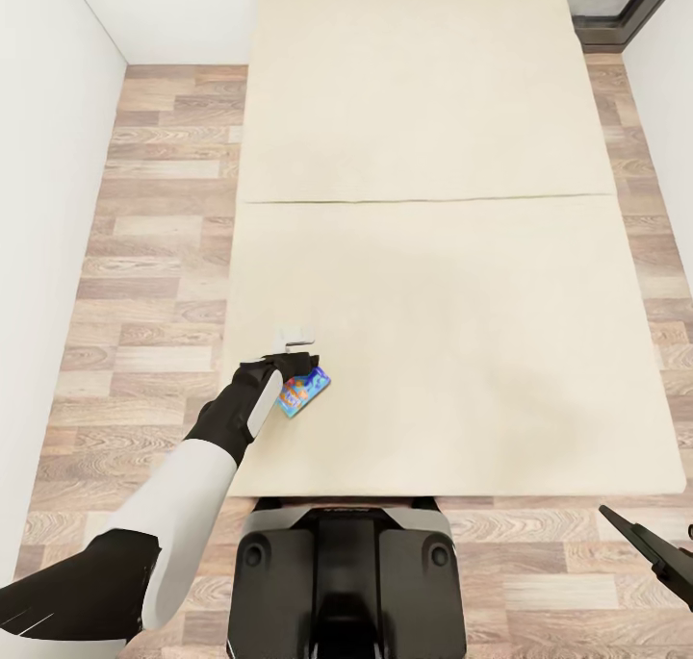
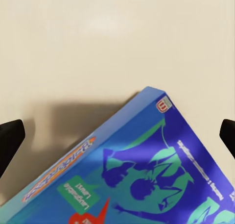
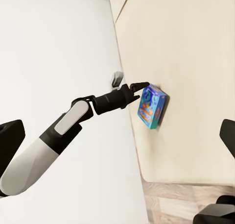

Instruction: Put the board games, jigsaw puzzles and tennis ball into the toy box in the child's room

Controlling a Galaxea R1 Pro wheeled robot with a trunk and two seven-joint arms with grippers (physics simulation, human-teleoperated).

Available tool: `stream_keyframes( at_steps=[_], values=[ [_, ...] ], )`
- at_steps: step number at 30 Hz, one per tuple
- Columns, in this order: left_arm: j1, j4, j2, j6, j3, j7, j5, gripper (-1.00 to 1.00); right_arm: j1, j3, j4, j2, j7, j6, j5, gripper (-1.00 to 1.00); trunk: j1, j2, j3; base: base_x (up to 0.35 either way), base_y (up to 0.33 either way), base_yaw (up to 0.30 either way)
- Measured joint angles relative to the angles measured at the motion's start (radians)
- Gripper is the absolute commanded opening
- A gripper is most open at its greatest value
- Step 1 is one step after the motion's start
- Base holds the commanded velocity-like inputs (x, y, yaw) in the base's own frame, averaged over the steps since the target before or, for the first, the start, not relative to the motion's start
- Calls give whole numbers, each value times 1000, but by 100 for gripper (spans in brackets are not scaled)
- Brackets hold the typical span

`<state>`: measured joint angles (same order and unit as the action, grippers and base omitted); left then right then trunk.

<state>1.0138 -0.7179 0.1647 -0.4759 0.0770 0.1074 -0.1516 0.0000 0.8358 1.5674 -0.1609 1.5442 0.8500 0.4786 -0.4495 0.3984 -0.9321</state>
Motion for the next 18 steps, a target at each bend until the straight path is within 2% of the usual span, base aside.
stream_keyframes(
  at_steps=[18],
  values=[
    [0,-1,1,0,0,0,0,100,0,0,0,1,0,-1,0,100,0,0,-13,0,0,0]
  ],
)
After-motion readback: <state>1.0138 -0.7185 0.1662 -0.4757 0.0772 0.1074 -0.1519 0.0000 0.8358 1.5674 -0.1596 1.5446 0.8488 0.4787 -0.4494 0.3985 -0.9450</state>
